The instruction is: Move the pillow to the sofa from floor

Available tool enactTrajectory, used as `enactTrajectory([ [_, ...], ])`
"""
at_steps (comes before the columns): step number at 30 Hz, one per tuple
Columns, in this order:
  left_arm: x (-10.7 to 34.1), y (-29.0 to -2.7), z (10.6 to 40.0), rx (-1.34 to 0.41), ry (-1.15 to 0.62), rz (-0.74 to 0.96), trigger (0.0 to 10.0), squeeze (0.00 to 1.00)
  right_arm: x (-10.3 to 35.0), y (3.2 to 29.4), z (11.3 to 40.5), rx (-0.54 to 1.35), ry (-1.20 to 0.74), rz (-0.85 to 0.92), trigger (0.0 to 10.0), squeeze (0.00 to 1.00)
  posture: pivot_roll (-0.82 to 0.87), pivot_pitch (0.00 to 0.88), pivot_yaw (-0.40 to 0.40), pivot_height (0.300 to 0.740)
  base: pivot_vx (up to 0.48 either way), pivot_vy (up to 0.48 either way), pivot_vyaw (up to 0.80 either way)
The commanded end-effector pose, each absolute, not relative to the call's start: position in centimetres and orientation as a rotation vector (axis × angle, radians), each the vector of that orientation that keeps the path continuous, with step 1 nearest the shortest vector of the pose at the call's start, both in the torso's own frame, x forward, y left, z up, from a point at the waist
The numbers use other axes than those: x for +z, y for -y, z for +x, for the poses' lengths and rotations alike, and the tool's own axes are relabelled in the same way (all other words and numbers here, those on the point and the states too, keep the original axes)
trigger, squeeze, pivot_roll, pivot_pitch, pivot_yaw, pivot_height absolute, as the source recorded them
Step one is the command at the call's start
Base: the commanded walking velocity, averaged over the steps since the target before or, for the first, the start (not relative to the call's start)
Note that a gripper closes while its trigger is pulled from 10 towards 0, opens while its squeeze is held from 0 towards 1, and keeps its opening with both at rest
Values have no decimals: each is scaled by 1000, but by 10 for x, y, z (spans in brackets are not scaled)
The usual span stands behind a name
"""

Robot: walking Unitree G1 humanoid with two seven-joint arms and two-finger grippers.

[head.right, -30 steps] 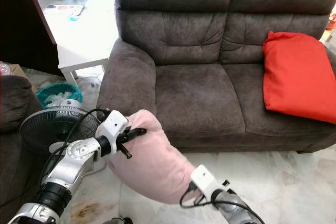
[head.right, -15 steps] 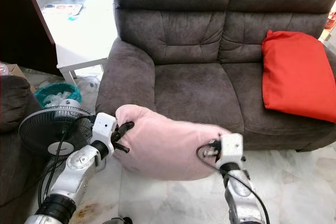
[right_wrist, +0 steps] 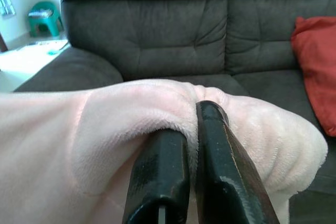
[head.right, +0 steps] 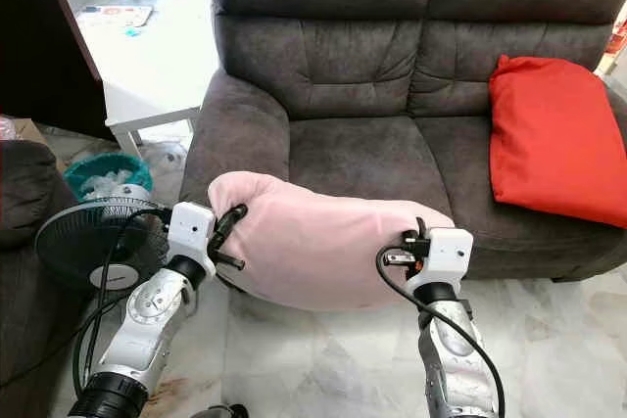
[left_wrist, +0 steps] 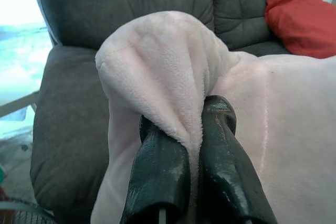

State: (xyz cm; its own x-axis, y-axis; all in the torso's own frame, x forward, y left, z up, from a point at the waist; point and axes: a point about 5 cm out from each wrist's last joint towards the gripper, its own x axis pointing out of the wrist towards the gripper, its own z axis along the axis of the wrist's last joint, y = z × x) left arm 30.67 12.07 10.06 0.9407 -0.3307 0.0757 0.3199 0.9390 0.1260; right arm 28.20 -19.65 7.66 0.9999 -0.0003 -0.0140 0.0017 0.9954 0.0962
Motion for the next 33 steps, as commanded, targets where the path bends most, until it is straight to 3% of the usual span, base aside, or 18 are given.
enactTrajectory([
  [1,118,-116,308,-352,189,139,10000,0,109,201,291,-17,126,107,10000,0,38,31,-50,740,0,0,0],
  [8,121,-115,308,-341,206,143,10000,0,115,194,291,11,137,62,10000,0,38,27,-49,740,106,0,0],
  [33,121,-113,309,-364,211,153,10000,0,131,179,297,51,194,49,10000,0,39,29,-39,740,308,0,0],
])
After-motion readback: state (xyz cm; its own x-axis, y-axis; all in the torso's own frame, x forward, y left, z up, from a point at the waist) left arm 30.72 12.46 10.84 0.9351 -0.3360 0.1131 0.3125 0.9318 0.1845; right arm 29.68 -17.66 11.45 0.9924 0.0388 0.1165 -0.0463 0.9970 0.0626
